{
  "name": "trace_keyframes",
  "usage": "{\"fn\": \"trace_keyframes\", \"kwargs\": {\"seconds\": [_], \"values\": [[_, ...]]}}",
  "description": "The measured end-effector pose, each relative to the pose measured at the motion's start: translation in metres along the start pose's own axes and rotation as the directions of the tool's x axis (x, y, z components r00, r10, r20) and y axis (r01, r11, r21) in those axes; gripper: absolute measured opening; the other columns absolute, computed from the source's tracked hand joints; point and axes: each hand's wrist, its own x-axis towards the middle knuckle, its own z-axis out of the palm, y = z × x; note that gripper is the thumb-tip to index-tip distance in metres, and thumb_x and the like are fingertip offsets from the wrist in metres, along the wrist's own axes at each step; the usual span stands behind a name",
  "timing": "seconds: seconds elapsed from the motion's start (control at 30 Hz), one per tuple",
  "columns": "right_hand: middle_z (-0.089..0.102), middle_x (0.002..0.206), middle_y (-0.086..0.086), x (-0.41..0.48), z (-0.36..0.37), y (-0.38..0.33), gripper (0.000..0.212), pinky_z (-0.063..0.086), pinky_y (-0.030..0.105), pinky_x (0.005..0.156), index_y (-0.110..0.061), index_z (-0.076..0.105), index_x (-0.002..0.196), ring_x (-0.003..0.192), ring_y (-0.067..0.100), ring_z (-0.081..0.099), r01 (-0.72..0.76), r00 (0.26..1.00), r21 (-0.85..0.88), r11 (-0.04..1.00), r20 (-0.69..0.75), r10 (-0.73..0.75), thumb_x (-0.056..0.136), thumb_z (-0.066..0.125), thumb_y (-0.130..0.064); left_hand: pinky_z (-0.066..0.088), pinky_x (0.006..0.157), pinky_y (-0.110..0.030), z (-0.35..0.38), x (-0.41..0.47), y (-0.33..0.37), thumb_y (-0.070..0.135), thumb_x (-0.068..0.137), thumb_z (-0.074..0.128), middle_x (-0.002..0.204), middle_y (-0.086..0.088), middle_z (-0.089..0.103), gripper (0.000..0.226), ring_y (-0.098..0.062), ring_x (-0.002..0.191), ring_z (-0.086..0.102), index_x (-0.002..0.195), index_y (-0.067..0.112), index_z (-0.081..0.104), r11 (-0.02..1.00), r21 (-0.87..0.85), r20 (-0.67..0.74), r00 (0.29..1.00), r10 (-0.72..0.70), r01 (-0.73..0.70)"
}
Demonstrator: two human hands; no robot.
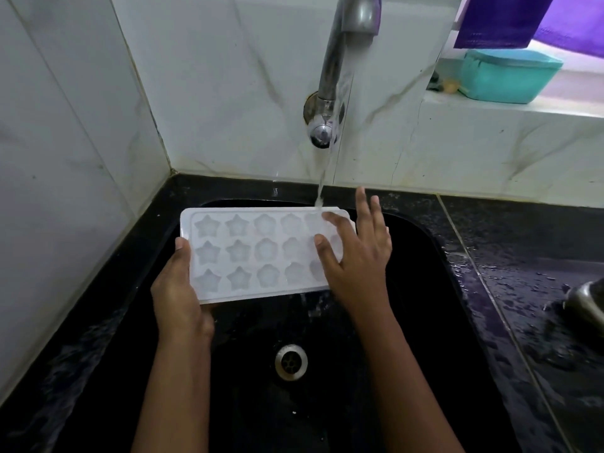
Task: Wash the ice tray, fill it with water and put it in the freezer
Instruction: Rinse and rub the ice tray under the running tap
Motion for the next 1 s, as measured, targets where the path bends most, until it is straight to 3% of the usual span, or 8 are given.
{"fn": "trace_keyframes", "kwargs": {"seconds": [0.17, 0.3, 0.37, 0.5, 0.67, 0.8, 0.9, 1.0], "values": [[-0.001, 0.161, -0.002, -0.006, 0.004, -0.002, 0.05, -0.003, 0.047, 0.114, -0.028, 0.06, 0.12, 0.146, 0.015, -0.012, -0.043, 0.977, -0.103, 0.994, 0.205, 0.064, 0.087, 0.033, -0.054, 0.058, 0.063, -0.033, -0.001, 0.0, -0.002, 0.038, 0.093, 0.059, 0.094, -0.006, 0.076, 0.029, -0.022, 0.085, 0.073, 0.102, 0.013, 0.072, 0.999, 0.039, 0.055, 0.998, -0.033, 0.031], [0.014, 0.159, 0.0, -0.008, 0.007, 0.001, 0.049, 0.0, 0.05, 0.114, -0.027, 0.067, 0.105, 0.147, 0.019, 0.001, -0.059, 0.992, -0.165, 0.984, 0.1, 0.076, 0.089, 0.03, -0.054, 0.057, 0.059, -0.031, -0.002, 0.0, -0.002, 0.037, 0.094, 0.059, 0.09, -0.004, 0.076, 0.026, -0.02, 0.081, 0.073, 0.097, 0.014, 0.072, 0.998, 0.053, 0.055, 0.998, -0.024, 0.021], [0.009, 0.16, 0.002, -0.01, 0.009, -0.004, 0.051, -0.001, 0.05, 0.113, -0.027, 0.063, 0.113, 0.147, 0.019, -0.002, -0.06, 0.995, -0.219, 0.974, 0.064, 0.075, 0.09, 0.028, -0.055, 0.057, 0.058, -0.03, -0.001, -0.001, -0.002, 0.037, 0.094, 0.059, 0.09, -0.004, 0.076, 0.026, -0.019, 0.078, 0.073, 0.096, 0.014, 0.072, 0.998, 0.059, 0.062, 0.998, -0.02, 0.016], [-0.003, 0.161, -0.004, -0.01, 0.009, -0.01, 0.063, -0.012, 0.045, 0.112, -0.03, 0.055, 0.127, 0.145, 0.012, -0.016, 0.003, 0.979, -0.157, 0.988, 0.203, 0.03, 0.088, 0.019, -0.064, 0.057, 0.059, -0.03, -0.005, 0.001, 0.002, 0.04, 0.094, 0.058, 0.093, -0.004, 0.076, 0.029, -0.019, 0.081, 0.073, 0.099, 0.014, 0.071, 0.999, 0.04, 0.036, 0.999, -0.005, 0.004], [-0.003, 0.161, 0.002, -0.012, 0.01, -0.01, 0.059, -0.008, 0.05, 0.113, -0.028, 0.06, 0.118, 0.146, 0.017, -0.014, -0.087, 0.992, -0.263, 0.961, 0.069, 0.108, 0.089, 0.019, -0.061, 0.058, 0.06, -0.031, 0.002, -0.003, 0.0, 0.036, 0.095, 0.057, 0.091, -0.005, 0.076, 0.028, -0.021, 0.083, 0.073, 0.098, 0.013, 0.071, 0.998, 0.066, 0.066, 0.998, -0.006, 0.002], [-0.027, 0.153, -0.009, -0.013, 0.012, -0.011, 0.072, -0.014, 0.047, 0.112, -0.03, 0.045, 0.137, 0.137, 0.007, -0.034, -0.056, 0.963, -0.186, 0.981, 0.249, 0.102, 0.084, 0.013, -0.067, 0.058, 0.073, -0.038, 0.002, -0.003, 0.001, 0.038, 0.093, 0.059, 0.102, -0.01, 0.074, 0.032, -0.026, 0.092, 0.072, 0.104, 0.011, 0.071, 0.997, 0.078, 0.029, 1.0, 0.011, -0.013], [-0.019, 0.157, -0.01, -0.008, 0.004, -0.003, 0.068, -0.016, 0.045, 0.112, -0.037, 0.053, 0.127, 0.137, 0.005, -0.031, -0.066, 0.955, -0.163, 0.984, 0.276, 0.11, 0.082, 0.011, -0.067, 0.057, 0.083, -0.043, 0.0, -0.002, 0.002, 0.037, 0.093, 0.061, 0.106, -0.011, 0.072, 0.031, -0.029, 0.097, 0.07, 0.103, 0.011, 0.071, 0.997, 0.076, -0.006, 1.0, 0.025, -0.025], [-0.021, 0.157, -0.007, -0.009, 0.003, -0.004, 0.067, -0.017, 0.045, 0.111, -0.037, 0.053, 0.127, 0.14, 0.01, -0.03, -0.077, 0.97, -0.222, 0.972, 0.209, 0.125, 0.084, 0.01, -0.067, 0.058, 0.075, -0.04, 0.004, -0.005, -0.002, 0.038, 0.093, 0.06, 0.101, -0.01, 0.074, 0.03, -0.025, 0.09, 0.072, 0.102, 0.011, 0.072, 0.995, 0.1, 0.023, 1.0, 0.021, -0.023]]}}
